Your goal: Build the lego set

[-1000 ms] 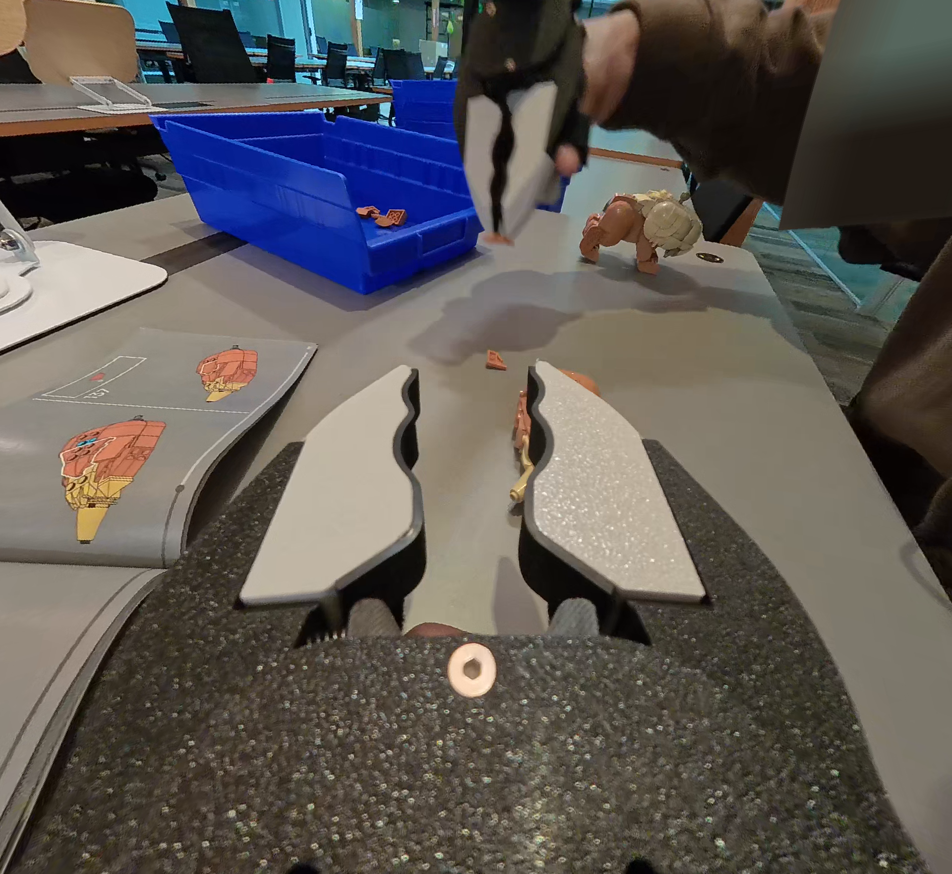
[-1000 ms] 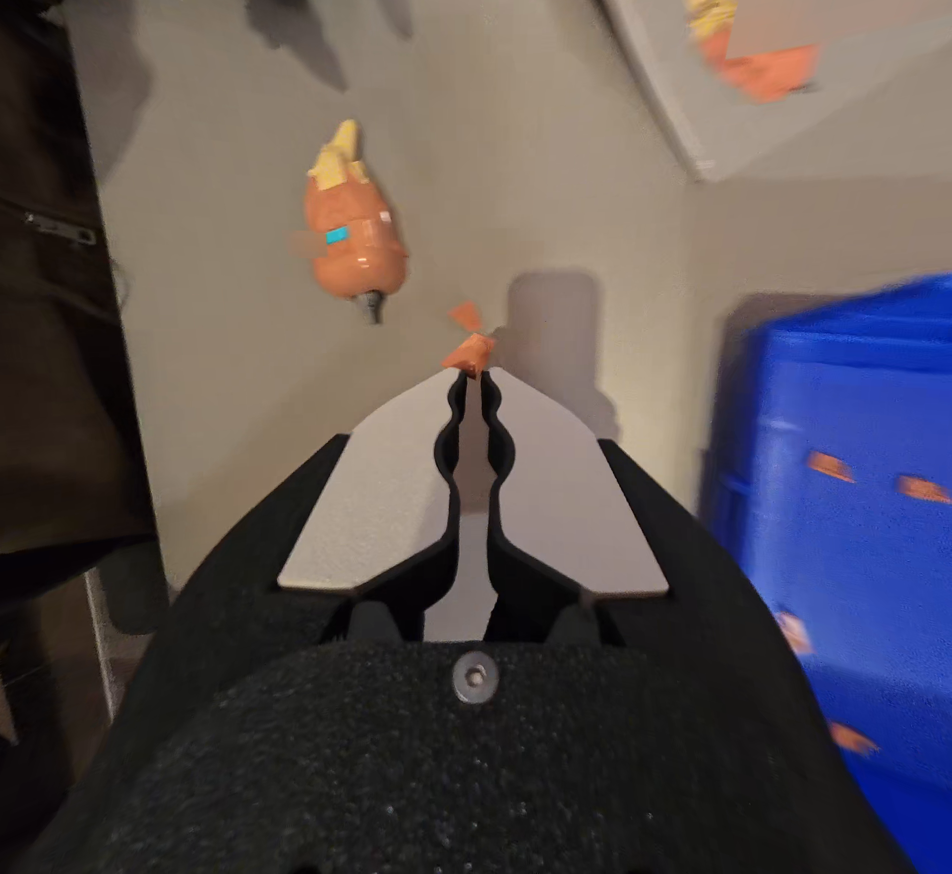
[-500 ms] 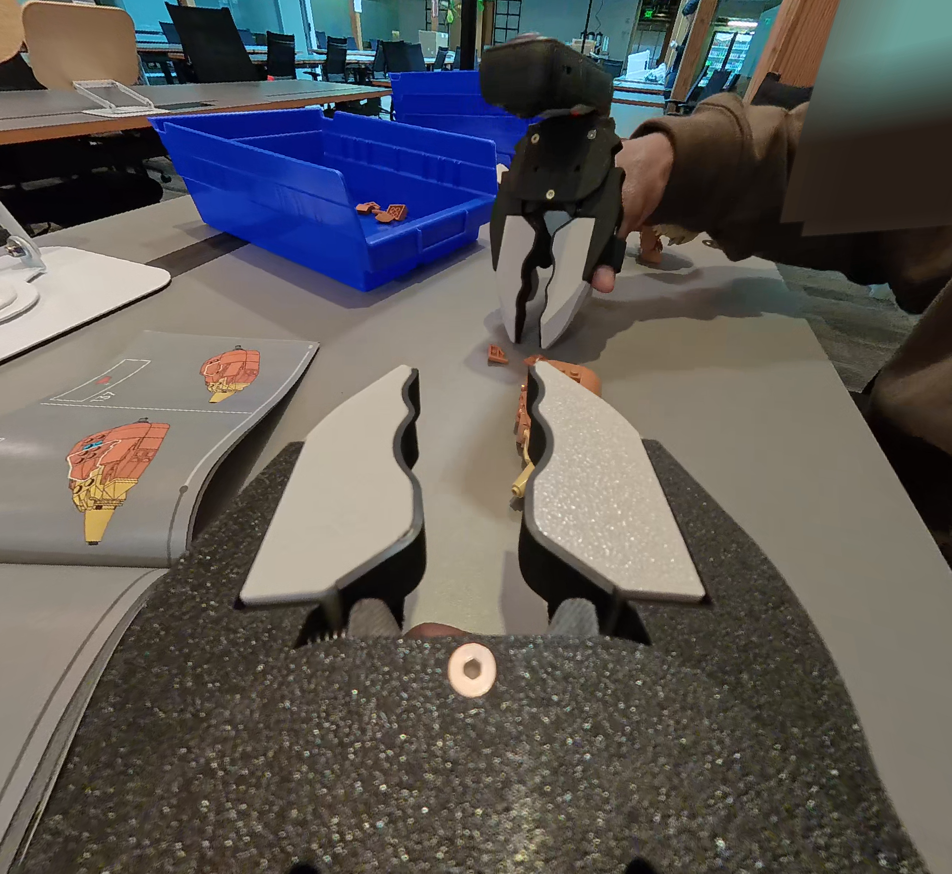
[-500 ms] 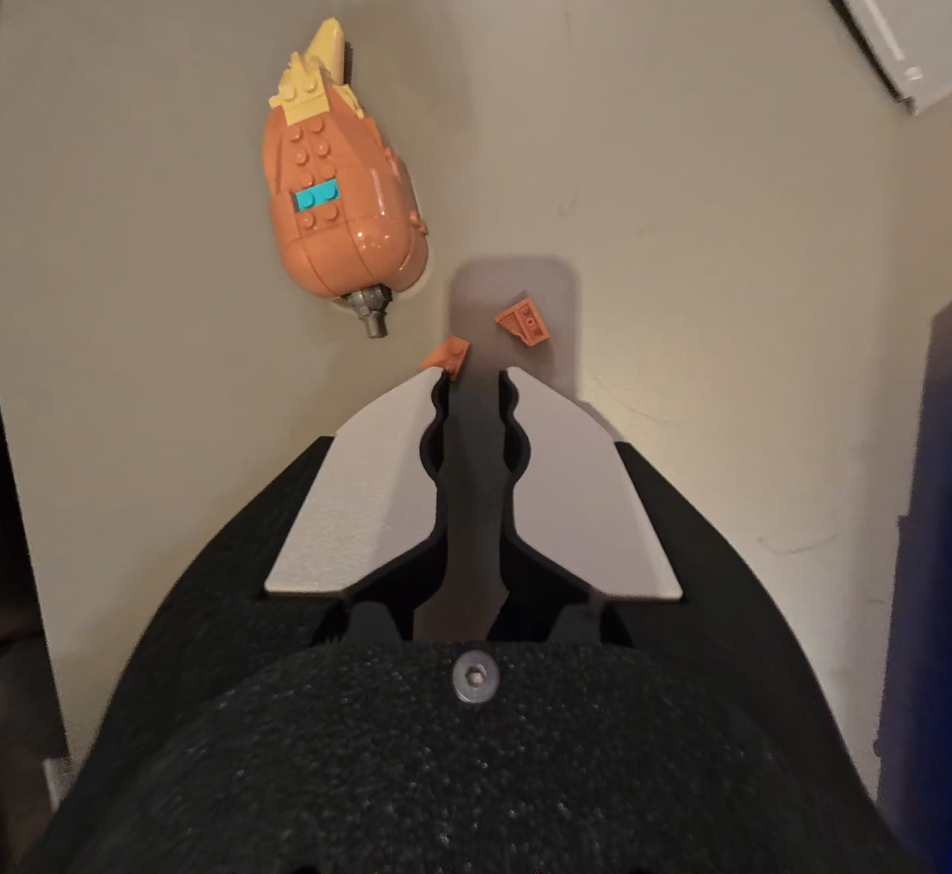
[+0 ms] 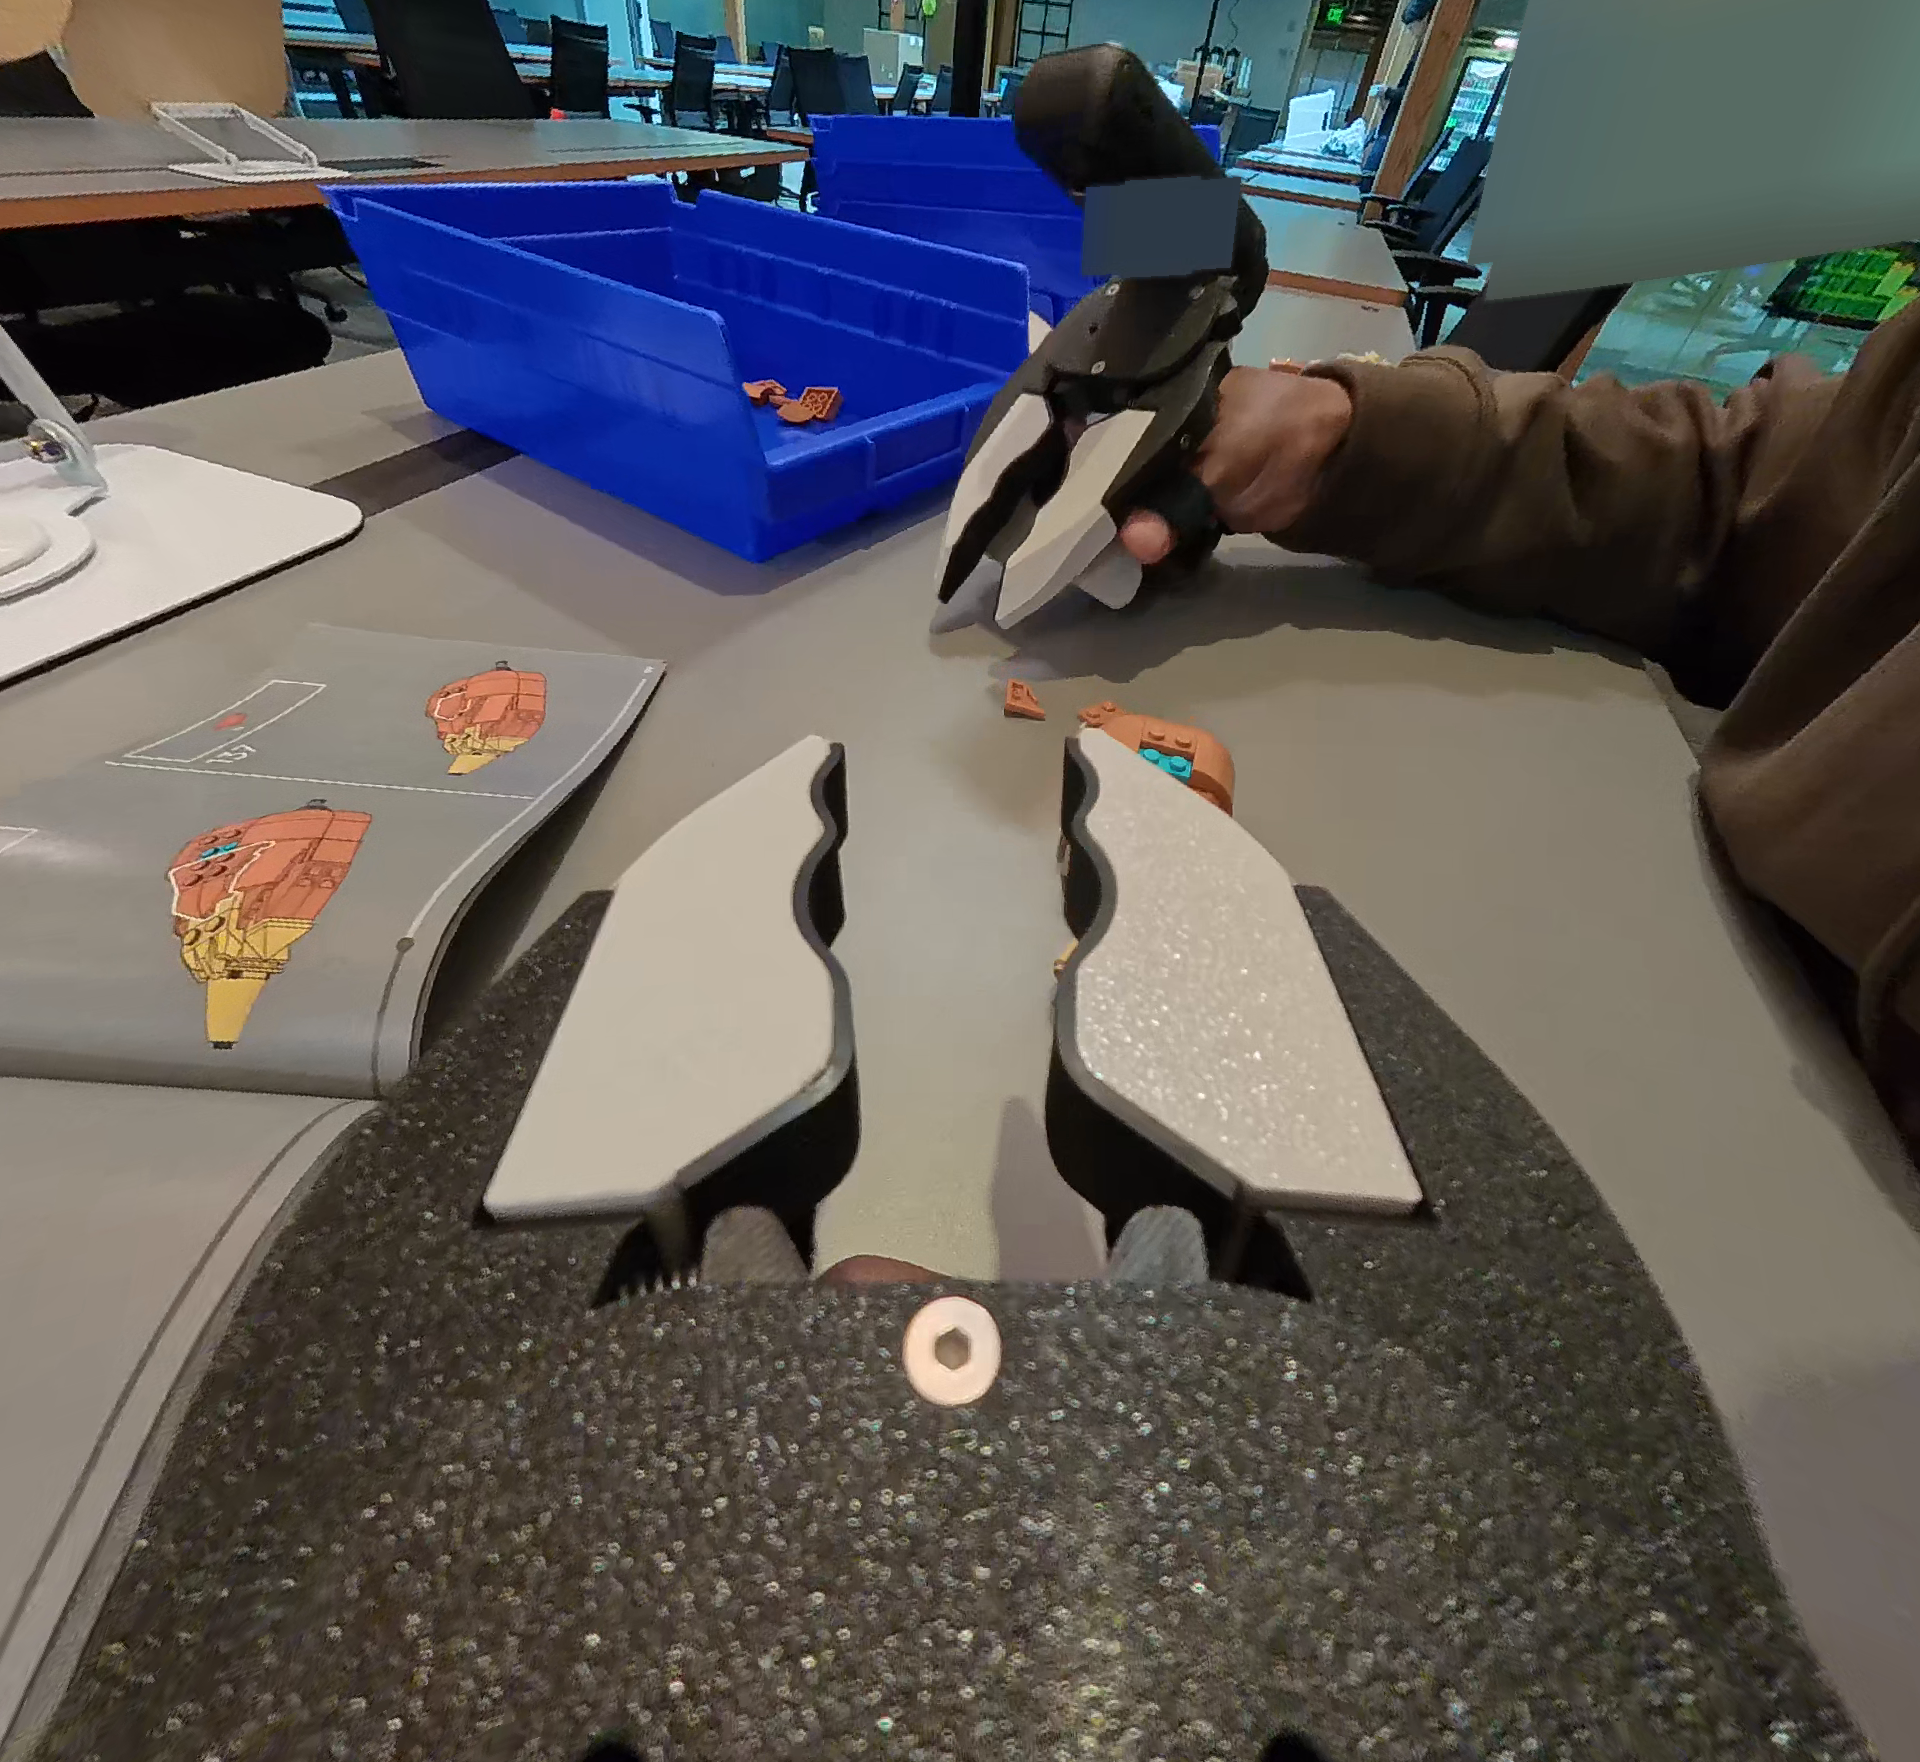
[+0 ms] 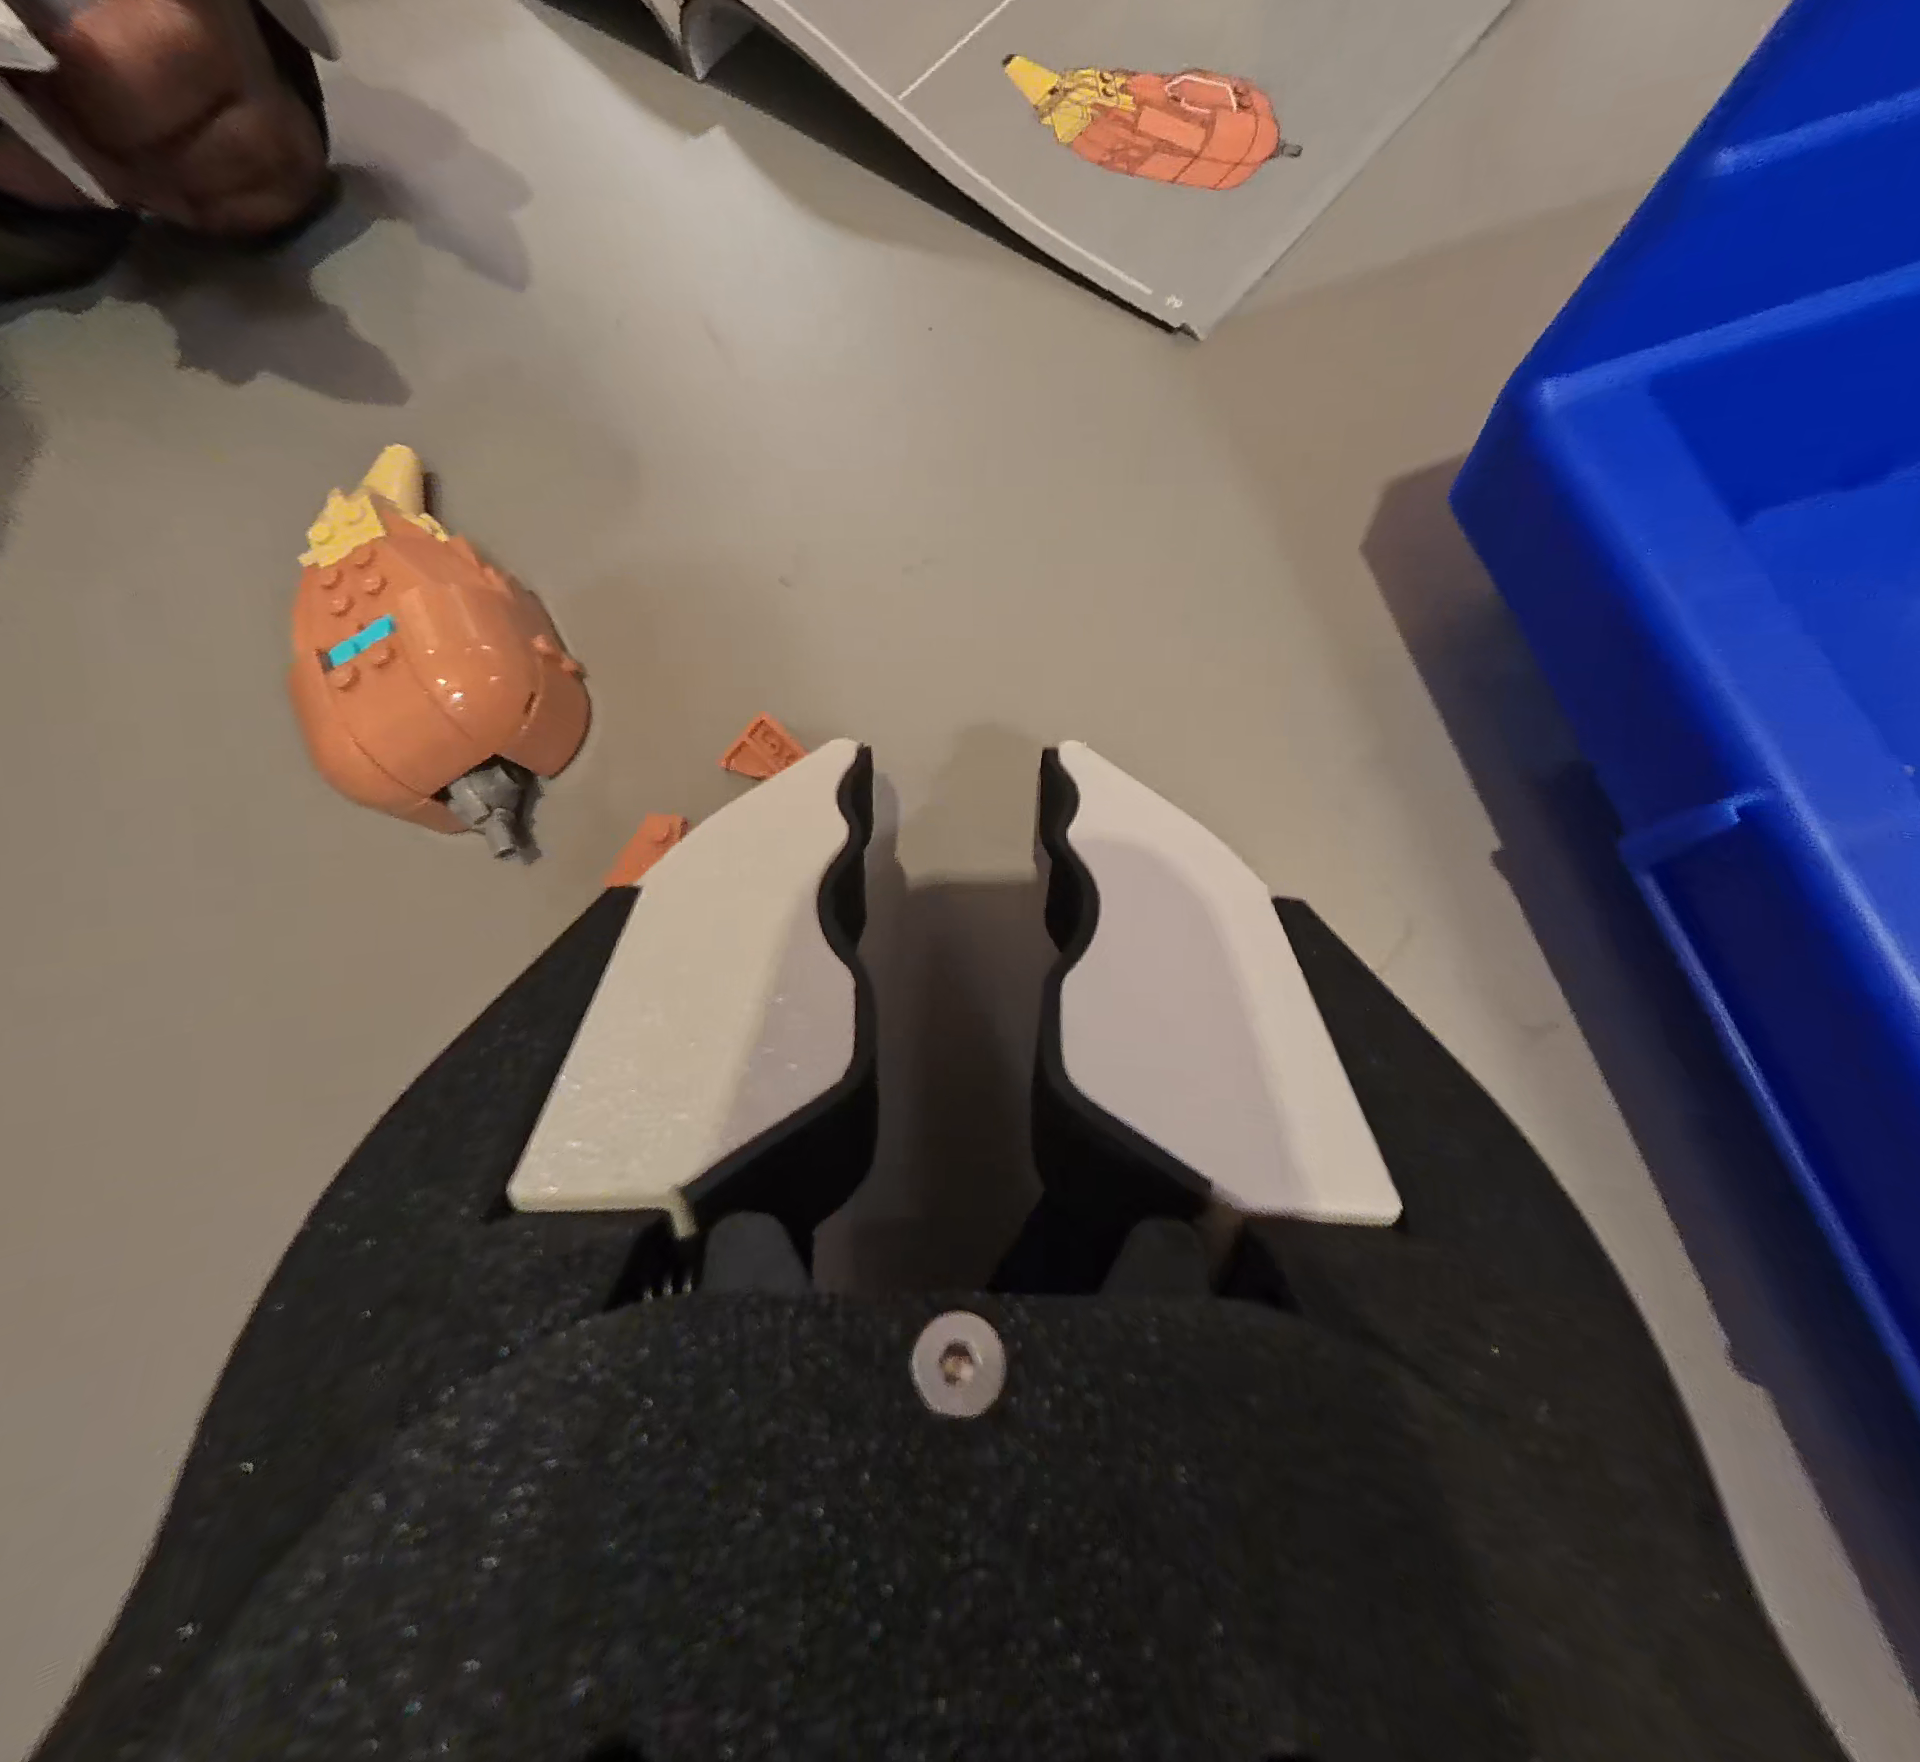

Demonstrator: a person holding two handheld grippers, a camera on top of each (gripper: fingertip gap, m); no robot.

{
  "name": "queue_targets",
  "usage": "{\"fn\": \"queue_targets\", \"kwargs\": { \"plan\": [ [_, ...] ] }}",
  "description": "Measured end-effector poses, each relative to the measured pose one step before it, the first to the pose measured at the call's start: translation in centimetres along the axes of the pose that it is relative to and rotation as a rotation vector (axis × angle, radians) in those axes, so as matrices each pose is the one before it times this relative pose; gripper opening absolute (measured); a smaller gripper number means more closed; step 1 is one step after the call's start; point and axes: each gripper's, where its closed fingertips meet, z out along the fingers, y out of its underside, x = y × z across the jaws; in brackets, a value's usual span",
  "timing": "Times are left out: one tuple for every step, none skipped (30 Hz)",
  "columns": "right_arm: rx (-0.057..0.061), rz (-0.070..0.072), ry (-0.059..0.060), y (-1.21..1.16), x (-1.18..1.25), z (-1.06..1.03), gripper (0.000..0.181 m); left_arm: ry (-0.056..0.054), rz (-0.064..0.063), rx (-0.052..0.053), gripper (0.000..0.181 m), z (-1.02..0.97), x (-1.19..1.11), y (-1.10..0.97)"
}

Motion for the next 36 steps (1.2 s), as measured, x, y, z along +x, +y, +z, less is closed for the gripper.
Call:
{"fn": "queue_targets", "kwargs": {
  "plan": [
    [0.0115,-0.0079,0.0117,-0.177,0.051,-0.038,0.031,0.0010,-0.0050,-0.0026,0.040,0.017,-0.012,0.052],
    [0.0127,-0.0121,0.0133,-0.163,0.035,-0.022,0.029,-0.0006,-0.0014,-0.0019,0.040,0.023,-0.011,0.058],
    [0.0005,-0.0081,0.0120,-0.001,0.036,0.033,0.028,-0.0015,-0.0008,-0.0017,0.040,-0.003,-0.020,0.030],
    [-0.0027,-0.0062,0.0127,0.043,0.058,0.046,0.028,-0.0009,-0.0014,0.0001,0.040,-0.002,-0.023,-0.003],
    [0.0025,-0.0055,0.0147,-0.039,0.089,0.016,0.028,-0.0015,-0.0027,0.0000,0.040,-0.015,-0.039,-0.002],
    [0.0021,-0.0054,0.0089,-0.022,0.031,-0.006,0.028,-0.0023,-0.0042,0.0005,0.040,-0.013,-0.062,0.000],
    [0.0016,-0.0031,0.0036,-0.003,-0.006,-0.018,0.027,-0.0022,-0.0055,0.0006,0.040,-0.009,-0.064,-0.004],
    [0.0021,-0.0003,0.0007,-0.003,-0.013,-0.028,0.026,-0.0016,-0.0055,-0.0001,0.040,-0.009,-0.049,0.005],
    [0.0015,0.0009,-0.0023,-0.002,-0.020,-0.029,0.026,-0.0017,-0.0046,0.0000,0.040,0.000,-0.061,0.002],
    [0.0042,0.0029,0.0009,-0.027,0.033,-0.043,0.026,-0.0018,-0.0043,0.0001,0.040,-0.009,-0.059,-0.009],
    [0.0044,0.0020,0.0002,-0.038,0.020,-0.047,0.025,-0.0012,-0.0046,0.0000,0.040,0.000,-0.056,0.001],
    [0.0025,0.0011,-0.0012,-0.011,-0.008,-0.030,0.025,-0.0006,-0.0042,0.0001,0.040,-0.015,-0.040,0.003],
    [0.0022,0.0009,0.0011,-0.014,0.012,-0.037,0.025,-0.0005,-0.0034,0.0004,0.040,-0.001,-0.027,-0.001],
    [0.0015,-0.0004,0.0023,-0.003,0.018,-0.026,0.025,-0.0001,-0.0036,-0.0001,0.040,-0.003,-0.035,0.004],
    [0.0012,-0.0006,0.0031,-0.005,0.022,-0.019,0.025,0.0003,-0.0033,-0.0007,0.040,0.007,-0.029,0.009],
    [0.0005,-0.0012,0.0013,0.013,-0.007,-0.017,0.024,0.0002,-0.0026,-0.0004,0.040,0.005,-0.020,-0.003],
    [-0.0006,-0.0017,0.0005,0.014,-0.022,-0.008,0.024,0.0002,-0.0020,0.0000,0.040,0.001,-0.021,0.004],
    [0.0010,-0.0017,0.0017,-0.002,0.001,-0.020,0.024,-0.0004,-0.0020,0.0002,0.040,-0.007,-0.021,-0.005],
    [0.0021,-0.0010,0.0024,-0.012,0.012,-0.035,0.024,-0.0001,-0.0022,0.0000,0.040,0.001,-0.023,0.005],
    [0.0017,-0.0002,0.0012,-0.006,0.003,-0.024,0.024,0.0002,-0.0023,0.0002,0.040,0.002,-0.018,0.002],
    [0.0021,0.0007,0.0011,-0.005,0.015,-0.032,0.024,-0.0006,-0.0023,0.0007,0.040,-0.009,-0.030,-0.013],
    [0.0045,0.0014,0.0023,-0.043,0.041,-0.058,0.024,-0.0007,-0.0022,0.0005,0.040,0.005,-0.030,-0.003],
    [0.0048,0.0018,0.0019,-0.033,0.033,-0.058,0.024,-0.0015,-0.0016,0.0002,0.040,-0.002,-0.030,-0.006],
    [0.0042,0.0028,0.0020,-0.031,0.048,-0.057,0.024,-0.0018,-0.0003,-0.0009,0.040,0.002,-0.027,0.009],
    [0.0061,0.0038,0.0046,-0.053,0.082,-0.067,0.024,-0.0004,0.0011,-0.0019,0.040,0.025,0.009,0.023],
    [0.0078,0.0035,0.0052,-0.073,0.092,-0.076,0.023,0.0004,0.0013,-0.0026,0.040,0.027,0.025,0.041],
    [0.0074,0.0027,0.0039,-0.074,0.082,-0.071,0.023,0.0004,0.0007,-0.0025,0.040,0.025,0.008,0.037],
    [0.0059,0.0022,0.0027,-0.067,0.051,-0.064,0.023,0.0007,0.0000,-0.0015,0.040,0.019,0.001,0.013],
    [0.0054,0.0024,0.0023,-0.059,0.056,-0.054,0.024,0.0010,-0.0022,-0.0006,0.040,0.010,-0.006,0.010],
    [0.0053,0.0023,0.0014,-0.056,0.046,-0.041,0.024,0.0011,-0.0040,0.0001,0.040,0.003,-0.031,0.006],
    [0.0030,0.0019,0.0002,-0.034,0.036,-0.027,0.024,0.0001,-0.0050,0.0015,0.040,-0.021,-0.050,-0.019],
    [0.0027,0.0011,0.0000,-0.045,0.018,-0.024,0.024,-0.0002,-0.0052,0.0025,0.040,-0.015,-0.053,-0.032],
    [0.0027,-0.0002,0.0008,-0.043,0.018,-0.023,0.024,-0.0005,-0.0047,0.0026,0.040,-0.027,-0.063,-0.033],
    [0.0025,-0.0017,0.0018,-0.057,0.031,-0.035,0.025,-0.0008,-0.0031,0.0019,0.040,-0.020,-0.038,-0.029],
    [0.0030,-0.0038,0.0060,-0.115,0.123,-0.103,0.026,-0.0007,-0.0010,0.0009,0.040,-0.011,-0.026,-0.013],
    [-0.0049,-0.0092,0.0165,-0.163,0.317,-0.247,0.026,-0.0007,-0.0005,-0.0005,0.040,0.005,-0.011,0.004]
  ]
}}
